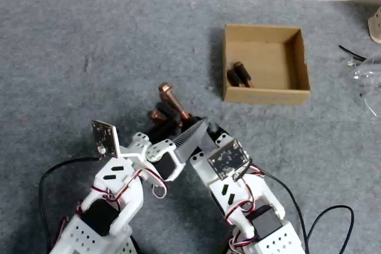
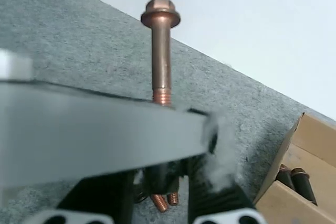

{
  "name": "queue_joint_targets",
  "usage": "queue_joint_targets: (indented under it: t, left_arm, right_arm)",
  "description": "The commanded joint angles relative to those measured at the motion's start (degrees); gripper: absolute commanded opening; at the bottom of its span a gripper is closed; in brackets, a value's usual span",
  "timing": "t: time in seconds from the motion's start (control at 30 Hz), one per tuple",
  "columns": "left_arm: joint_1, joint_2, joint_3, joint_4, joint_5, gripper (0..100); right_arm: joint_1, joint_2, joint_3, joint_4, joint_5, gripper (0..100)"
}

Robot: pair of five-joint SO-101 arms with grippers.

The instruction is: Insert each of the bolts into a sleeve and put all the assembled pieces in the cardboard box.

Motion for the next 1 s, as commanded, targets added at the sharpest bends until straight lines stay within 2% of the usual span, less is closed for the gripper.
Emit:
queue_joint_targets:
  t: [0.0,0.17,0.5,0.6,0.8,0.97]
  left_arm:
    - [0.66,-0.31,0.66,0.35,0.26,23]
    - [0.57,-0.40,0.57,0.26,0.18,23]
    - [-4.00,-0.40,0.57,-0.09,0.18,23]
    - [-5.23,0.13,0.75,-3.43,-2.37,23]
    - [-3.12,0.22,-0.40,-8.18,-4.66,23]
    - [-0.48,0.22,-2.51,-8.18,-4.84,23]
  right_arm:
    - [2.15,-1.01,5.67,-0.48,-0.70,0.5]
    - [0.92,-1.01,6.11,-0.48,-0.70,0.5]
    - [0.40,-1.01,5.76,-0.48,-0.70,0.5]
    - [0.40,-1.01,5.76,-0.40,-0.70,0.5]
    - [0.40,-1.01,5.76,-0.31,-0.70,0.5]
    - [0.75,-1.01,5.76,-0.31,-0.70,0.5]
